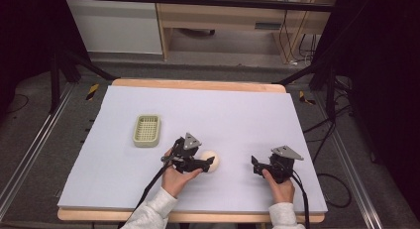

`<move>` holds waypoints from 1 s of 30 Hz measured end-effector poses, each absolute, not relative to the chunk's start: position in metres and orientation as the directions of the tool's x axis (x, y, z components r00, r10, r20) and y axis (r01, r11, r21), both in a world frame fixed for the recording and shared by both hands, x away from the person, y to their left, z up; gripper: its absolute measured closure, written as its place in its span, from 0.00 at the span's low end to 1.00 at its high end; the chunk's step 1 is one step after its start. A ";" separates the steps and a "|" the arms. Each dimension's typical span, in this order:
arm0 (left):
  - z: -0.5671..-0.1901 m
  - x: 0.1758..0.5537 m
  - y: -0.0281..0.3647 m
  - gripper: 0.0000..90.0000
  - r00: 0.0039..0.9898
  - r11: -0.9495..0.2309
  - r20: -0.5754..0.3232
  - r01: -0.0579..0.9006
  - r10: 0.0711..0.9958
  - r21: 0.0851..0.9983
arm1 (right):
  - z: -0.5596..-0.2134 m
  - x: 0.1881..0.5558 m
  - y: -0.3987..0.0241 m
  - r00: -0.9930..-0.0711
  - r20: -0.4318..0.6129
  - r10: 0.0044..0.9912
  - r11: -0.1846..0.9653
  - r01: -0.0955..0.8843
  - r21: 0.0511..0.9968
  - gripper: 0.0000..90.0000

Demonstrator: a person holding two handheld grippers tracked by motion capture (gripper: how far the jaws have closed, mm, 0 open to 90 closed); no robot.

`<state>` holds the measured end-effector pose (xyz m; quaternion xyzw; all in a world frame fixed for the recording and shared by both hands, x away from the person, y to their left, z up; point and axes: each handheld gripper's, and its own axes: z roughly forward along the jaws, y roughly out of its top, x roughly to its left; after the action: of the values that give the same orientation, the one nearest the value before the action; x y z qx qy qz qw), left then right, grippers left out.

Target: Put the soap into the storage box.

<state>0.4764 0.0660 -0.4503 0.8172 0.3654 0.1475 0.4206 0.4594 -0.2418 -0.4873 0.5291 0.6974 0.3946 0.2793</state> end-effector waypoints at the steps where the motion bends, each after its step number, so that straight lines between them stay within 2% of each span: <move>1: -0.451 0.476 0.065 0.25 0.691 -0.382 -0.066 0.474 0.720 0.793 | -0.487 0.459 -0.242 -0.285 0.028 0.958 0.129 0.518 0.846 0.05; 30: -0.465 0.477 0.045 0.23 0.700 -0.418 -0.062 0.492 0.712 0.764 | -0.487 0.460 -0.242 -0.285 0.032 0.958 0.126 0.520 0.845 0.05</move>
<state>0.4771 0.0447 -0.4651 0.8307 0.3623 0.1373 0.3999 0.4596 -0.2417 -0.4874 0.5296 0.6974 0.3954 0.2772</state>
